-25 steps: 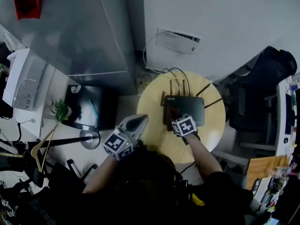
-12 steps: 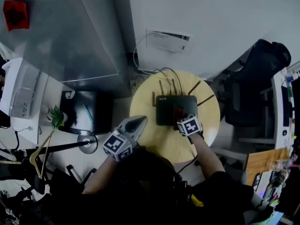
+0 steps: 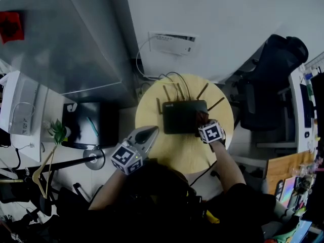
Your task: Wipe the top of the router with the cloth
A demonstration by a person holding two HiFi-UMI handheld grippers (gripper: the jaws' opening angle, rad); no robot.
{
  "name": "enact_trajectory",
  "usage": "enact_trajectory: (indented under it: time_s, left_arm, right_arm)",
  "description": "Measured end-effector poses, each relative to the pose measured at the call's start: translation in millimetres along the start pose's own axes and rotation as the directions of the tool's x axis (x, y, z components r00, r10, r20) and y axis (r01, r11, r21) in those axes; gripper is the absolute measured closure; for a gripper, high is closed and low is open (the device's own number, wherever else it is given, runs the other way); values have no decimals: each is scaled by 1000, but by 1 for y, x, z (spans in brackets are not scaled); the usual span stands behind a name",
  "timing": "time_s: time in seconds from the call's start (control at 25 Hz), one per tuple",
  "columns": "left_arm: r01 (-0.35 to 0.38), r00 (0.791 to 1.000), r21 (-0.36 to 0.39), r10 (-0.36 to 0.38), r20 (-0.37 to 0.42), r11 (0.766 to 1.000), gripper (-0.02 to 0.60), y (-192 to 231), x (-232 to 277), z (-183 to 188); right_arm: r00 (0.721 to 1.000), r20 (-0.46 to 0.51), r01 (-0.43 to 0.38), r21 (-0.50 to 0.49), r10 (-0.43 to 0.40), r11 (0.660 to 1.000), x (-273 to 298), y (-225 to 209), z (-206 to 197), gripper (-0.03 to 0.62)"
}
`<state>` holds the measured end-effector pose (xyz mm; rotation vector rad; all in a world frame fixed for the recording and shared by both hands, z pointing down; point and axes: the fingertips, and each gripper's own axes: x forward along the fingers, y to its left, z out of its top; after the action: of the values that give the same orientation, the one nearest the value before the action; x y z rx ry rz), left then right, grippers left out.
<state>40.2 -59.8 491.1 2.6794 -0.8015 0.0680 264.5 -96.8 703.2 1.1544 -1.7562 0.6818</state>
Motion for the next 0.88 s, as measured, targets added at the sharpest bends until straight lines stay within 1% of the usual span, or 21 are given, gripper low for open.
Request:
enact_trajectory:
  time_s: [0.16,0.28,0.32,0.44,0.56,0.72,0.88]
  left_arm:
    - [-5,1000,6,5,4,1000,584,-2,-3,2]
    - [-8,1000,9,8,5,1000,584,-4,-5,2]
    - [-11,1000,11,11,4,1000,584,-5,-5,2]
    - [-28,1000,11,28,6,1000,584,-6,-9,3]
    - [-41,999,12,41,14,999,584,-8,-13,2]
    - [-56,998,10,56,26,998,584,-10,-18,-2]
    - [-60,998,12,60,23,998,584,-11,-23,-1]
  right_arm:
    - [1000,-13,24,38,-23,999,-2,-17,-10,528]
    - [995,-85,49,64,-43,997,2,-32,-34,528]
    - [994,-94,55,67,-49,996,1,-35,-37,528]
    - [995,-83,66,65,-60,996,-1,-40,-35,528]
    - [997,-33,66,61,-64,996,-6,-42,-25,528]
    - [991,-100,95,83,-86,992,-4,-57,-48,528]
    - [991,-101,98,89,-89,991,-6,-59,-48,528]
